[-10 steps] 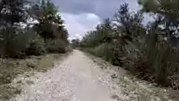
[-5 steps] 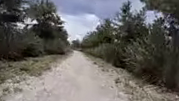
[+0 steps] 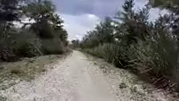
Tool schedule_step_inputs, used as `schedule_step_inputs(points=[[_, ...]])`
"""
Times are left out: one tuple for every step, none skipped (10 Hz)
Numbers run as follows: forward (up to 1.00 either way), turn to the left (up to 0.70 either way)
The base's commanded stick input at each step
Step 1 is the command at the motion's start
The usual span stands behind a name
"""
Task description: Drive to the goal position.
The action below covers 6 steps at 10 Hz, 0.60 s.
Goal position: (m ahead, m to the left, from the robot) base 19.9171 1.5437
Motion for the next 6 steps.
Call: schedule_step_inputs(points=[[0.50,0.01],[0.50,0.01],[0.50,0.01],[0.50,0.01],[0.50,0.01],[0.50,0.01]])
